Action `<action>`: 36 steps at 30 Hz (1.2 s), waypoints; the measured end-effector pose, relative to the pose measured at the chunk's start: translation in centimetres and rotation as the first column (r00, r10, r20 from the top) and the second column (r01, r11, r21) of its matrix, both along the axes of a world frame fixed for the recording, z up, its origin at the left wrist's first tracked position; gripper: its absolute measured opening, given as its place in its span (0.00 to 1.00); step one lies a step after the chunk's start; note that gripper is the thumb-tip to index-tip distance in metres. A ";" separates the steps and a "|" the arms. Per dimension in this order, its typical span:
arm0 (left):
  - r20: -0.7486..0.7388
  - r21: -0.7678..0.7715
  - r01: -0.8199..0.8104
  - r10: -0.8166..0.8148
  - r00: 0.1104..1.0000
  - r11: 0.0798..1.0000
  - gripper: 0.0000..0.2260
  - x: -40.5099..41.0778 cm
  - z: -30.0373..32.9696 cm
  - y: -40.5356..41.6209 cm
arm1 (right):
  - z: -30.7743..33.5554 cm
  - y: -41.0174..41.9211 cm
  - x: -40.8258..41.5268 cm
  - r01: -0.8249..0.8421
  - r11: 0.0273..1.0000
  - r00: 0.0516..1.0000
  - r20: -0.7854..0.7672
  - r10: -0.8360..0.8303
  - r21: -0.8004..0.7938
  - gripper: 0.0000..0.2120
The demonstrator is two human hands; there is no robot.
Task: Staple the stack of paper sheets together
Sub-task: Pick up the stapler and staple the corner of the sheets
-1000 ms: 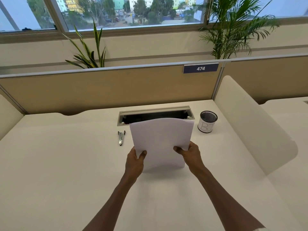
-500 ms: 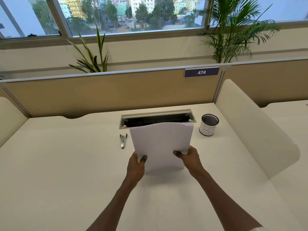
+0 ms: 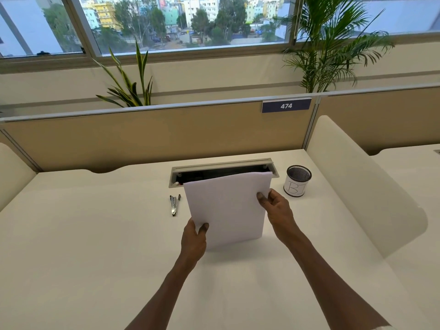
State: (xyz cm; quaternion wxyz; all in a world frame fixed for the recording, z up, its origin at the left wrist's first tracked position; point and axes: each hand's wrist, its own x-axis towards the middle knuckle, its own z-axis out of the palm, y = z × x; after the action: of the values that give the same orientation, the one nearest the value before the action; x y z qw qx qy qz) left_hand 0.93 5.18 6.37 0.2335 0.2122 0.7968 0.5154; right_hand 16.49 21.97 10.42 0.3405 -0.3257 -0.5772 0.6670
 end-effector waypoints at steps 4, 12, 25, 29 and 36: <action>-0.006 0.008 -0.001 0.001 1.000 1.000 0.15 -0.1 0.2 0.1 | 0.7 0.0 -0.6 0.029 0.999 0.998 -0.051 -0.030 -0.023 0.06; 0.058 0.121 0.122 -0.129 0.990 0.985 0.12 -1.2 1.4 -2.3 | 1.5 0.0 -3.0 0.101 0.995 0.994 0.039 -0.102 0.023 0.06; -0.586 0.465 -0.087 0.379 0.716 0.881 0.10 -6.7 13.4 -0.9 | 1.8 -1.1 -7.2 0.002 0.993 0.988 0.153 -0.020 0.117 0.10; -0.736 0.255 0.155 0.088 0.671 0.954 0.12 -7.1 14.4 1.6 | 1.9 -1.7 -8.6 -0.045 0.989 0.984 0.178 0.019 0.143 0.10; -0.656 0.035 0.247 -0.164 0.737 0.968 0.16 -7.9 13.1 3.9 | 2.2 -3.1 -10.9 -0.129 0.974 0.978 0.184 0.094 0.188 0.10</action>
State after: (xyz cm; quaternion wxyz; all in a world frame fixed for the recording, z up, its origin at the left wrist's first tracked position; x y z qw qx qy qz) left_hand -7.01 9.06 19.52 -0.0138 0.4775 0.7672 0.4281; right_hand 5.62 18.82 12.67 0.2816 -0.3140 -0.6859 0.5930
